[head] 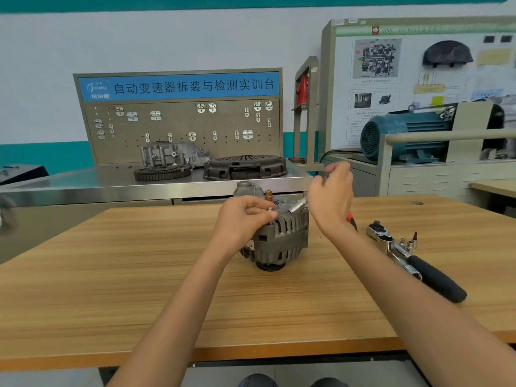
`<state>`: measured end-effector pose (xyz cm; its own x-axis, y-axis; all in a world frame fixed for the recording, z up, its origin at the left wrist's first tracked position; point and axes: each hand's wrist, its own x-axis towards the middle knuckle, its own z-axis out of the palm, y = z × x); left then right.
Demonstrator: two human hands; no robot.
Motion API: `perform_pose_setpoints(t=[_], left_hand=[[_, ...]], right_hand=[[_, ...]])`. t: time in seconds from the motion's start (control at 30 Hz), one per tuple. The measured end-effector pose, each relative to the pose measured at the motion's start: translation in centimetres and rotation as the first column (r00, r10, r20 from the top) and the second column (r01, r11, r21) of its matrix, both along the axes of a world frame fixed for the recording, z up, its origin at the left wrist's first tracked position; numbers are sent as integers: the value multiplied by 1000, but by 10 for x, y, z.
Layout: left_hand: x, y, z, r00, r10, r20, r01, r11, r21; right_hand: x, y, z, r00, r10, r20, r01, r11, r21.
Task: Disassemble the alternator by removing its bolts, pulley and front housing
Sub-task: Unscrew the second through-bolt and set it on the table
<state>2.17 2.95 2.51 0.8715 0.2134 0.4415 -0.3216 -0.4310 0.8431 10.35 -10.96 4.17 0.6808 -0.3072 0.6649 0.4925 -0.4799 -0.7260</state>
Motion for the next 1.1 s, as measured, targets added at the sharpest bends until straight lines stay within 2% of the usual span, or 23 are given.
perform_pose_setpoints(t=[0.17, 0.3, 0.43, 0.5, 0.63, 0.73, 0.83, 0.93, 1.0, 1.1], left_hand=[[0, -2, 9, 993, 92, 74, -97, 993, 63], [2, 3, 25, 989, 97, 116, -99, 995, 14], [4, 23, 38, 988, 90, 128, -55, 966, -254], [6, 43, 36, 986, 152, 73, -128, 956, -265], [11, 78, 2, 961, 232, -150, -252, 957, -140], [20, 89, -35, 915, 280, -291, -281, 959, 39], [33, 93, -60, 870, 386, -305, -305, 910, 282], [39, 93, -76, 821, 488, -298, -295, 807, 511], [40, 94, -81, 798, 528, -291, -278, 751, 599], [36, 92, -81, 790, 540, -291, -275, 735, 620]], right_hand=[[13, -10, -49, 1000, 5, -17, -2, 990, 140], [16, -10, -59, 998, 50, 33, -53, 995, 86], [18, -11, -61, 995, 98, 14, -98, 995, 34], [19, -11, -63, 988, 150, -26, -151, 988, -28], [24, -7, -66, 975, 175, -137, -190, 976, -107], [26, -7, -66, 973, 184, -137, -202, 971, -131], [26, -12, -64, 952, 264, -154, -283, 951, -121], [24, -15, -65, 934, 324, -153, -342, 933, -112], [22, -17, -65, 929, 346, -129, -360, 927, -106], [22, -17, -65, 920, 374, -119, -385, 919, -87]])
